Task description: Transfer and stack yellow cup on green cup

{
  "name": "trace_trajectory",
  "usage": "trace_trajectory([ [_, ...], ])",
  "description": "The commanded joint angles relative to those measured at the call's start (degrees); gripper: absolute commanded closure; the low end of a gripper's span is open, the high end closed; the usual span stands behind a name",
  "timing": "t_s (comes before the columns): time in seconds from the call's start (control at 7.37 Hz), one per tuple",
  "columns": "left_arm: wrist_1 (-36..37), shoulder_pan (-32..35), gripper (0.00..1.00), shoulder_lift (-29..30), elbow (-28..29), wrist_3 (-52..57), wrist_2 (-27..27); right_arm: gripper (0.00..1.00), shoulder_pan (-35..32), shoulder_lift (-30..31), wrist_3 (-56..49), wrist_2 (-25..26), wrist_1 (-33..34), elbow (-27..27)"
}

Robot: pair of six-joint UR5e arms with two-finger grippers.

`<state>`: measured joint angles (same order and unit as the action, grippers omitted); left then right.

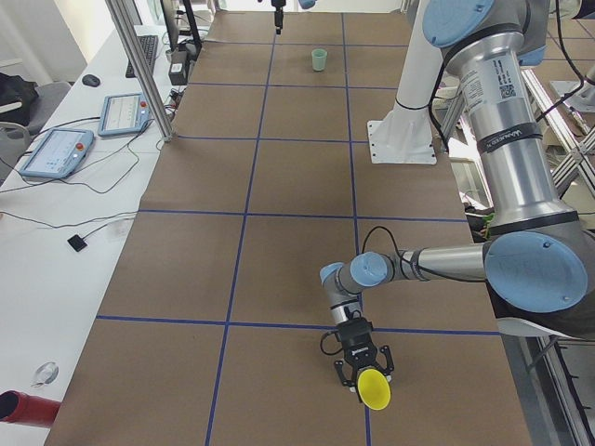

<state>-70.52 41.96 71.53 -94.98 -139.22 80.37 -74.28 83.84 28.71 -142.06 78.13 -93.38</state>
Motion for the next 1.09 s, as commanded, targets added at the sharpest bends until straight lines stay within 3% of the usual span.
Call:
trace_trajectory([
  [0.0, -0.66, 3.74, 0.41, 4.04, -0.91, 2.90, -11.34, 0.01, 0.27, -0.34, 0.20, -1.20, -0.09, 0.31],
  [0.14, -1.54, 3.57, 0.41, 5.71, -0.91, 3.69, -17.03, 0.01, 0.53, -0.43, 0.11, -1.20, -0.09, 0.31],
  [0.41, -15.72, 3.39, 0.41, 6.25, -0.91, 15.84, -30.99, 0.01, 1.15, -2.27, 1.60, -1.29, 0.00, 1.88],
  [0.81, -39.95, 1.21, 0.42, 8.63, -0.21, 38.96, -40.61, 0.01, 1.15, -6.22, 2.04, -1.20, -0.09, 4.79],
  [0.95, -49.27, -1.51, 0.43, 8.63, 0.23, 47.64, -41.08, 0.01, 1.15, -7.36, 2.57, -1.20, -0.09, 4.79],
])
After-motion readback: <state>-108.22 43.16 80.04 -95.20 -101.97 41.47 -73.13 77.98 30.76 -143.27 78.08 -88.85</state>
